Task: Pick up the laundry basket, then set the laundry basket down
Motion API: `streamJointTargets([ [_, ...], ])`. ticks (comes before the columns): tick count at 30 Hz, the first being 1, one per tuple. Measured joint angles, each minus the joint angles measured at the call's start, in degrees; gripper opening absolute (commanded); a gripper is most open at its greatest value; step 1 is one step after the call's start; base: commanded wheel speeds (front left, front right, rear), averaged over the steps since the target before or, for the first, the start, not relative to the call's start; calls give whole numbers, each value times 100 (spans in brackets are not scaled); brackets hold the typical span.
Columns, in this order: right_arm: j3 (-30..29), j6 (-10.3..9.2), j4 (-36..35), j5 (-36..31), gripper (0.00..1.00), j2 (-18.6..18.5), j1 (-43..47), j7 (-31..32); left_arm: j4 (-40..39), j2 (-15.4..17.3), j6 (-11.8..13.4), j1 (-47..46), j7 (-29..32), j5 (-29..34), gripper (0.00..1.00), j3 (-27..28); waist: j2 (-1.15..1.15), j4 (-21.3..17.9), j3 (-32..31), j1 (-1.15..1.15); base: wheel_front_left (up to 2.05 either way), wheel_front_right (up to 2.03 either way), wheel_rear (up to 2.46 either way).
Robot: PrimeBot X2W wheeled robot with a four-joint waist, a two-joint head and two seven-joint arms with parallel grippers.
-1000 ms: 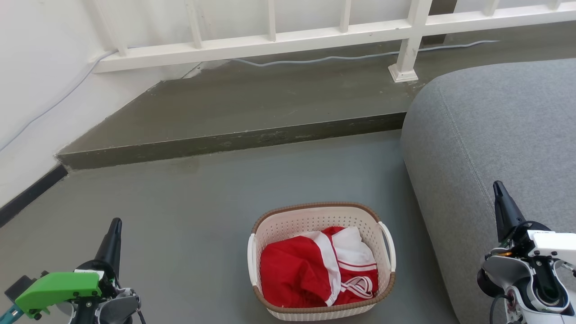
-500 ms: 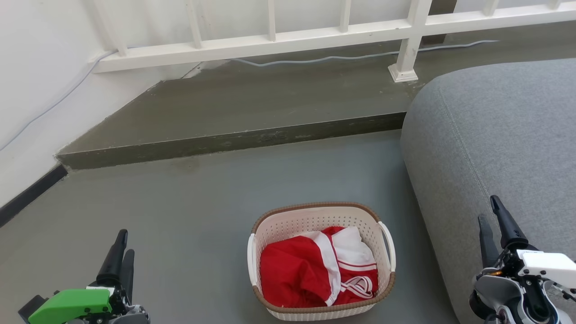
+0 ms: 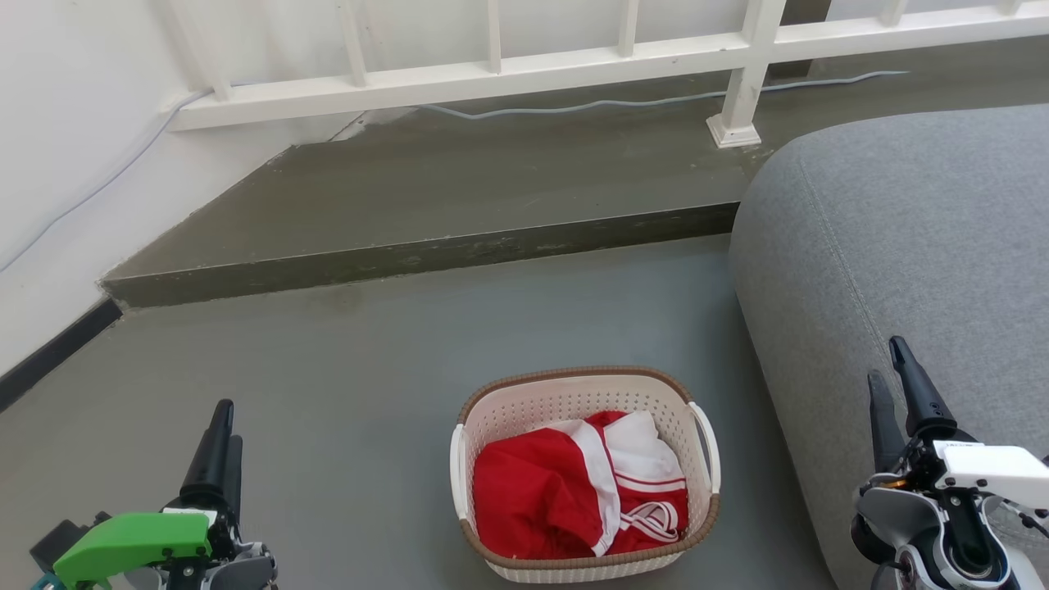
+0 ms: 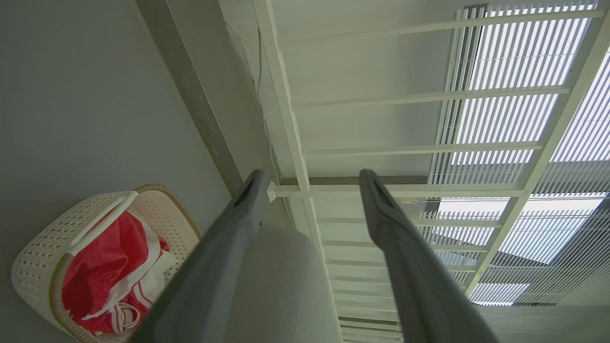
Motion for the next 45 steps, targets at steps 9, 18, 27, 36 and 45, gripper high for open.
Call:
streamJointTargets([
  [9,221,1,-225,-464,100,-108,-32,-174,-134,156,0,-7,-204,627,100,-96,0,-17,20,0,0,0,0],
  [18,503,1,-320,-1118,100,-313,-43,-352,-267,350,0,-43,-378,1449,100,-245,0,-31,40,0,0,0,0],
  [27,784,2,-423,-1918,100,-493,-155,-523,-326,468,2,-75,-502,2453,100,-416,0,-40,54,0,0,0,0],
  [36,1069,-49,-446,-3037,100,-671,-202,-700,-475,515,179,-161,-703,3591,100,-646,0,-52,73,0,0,0,0],
  [45,1289,-260,-587,-4101,100,-758,-324,-859,-512,493,341,-216,-855,4362,100,-806,0,-82,85,0,0,0,0],
])
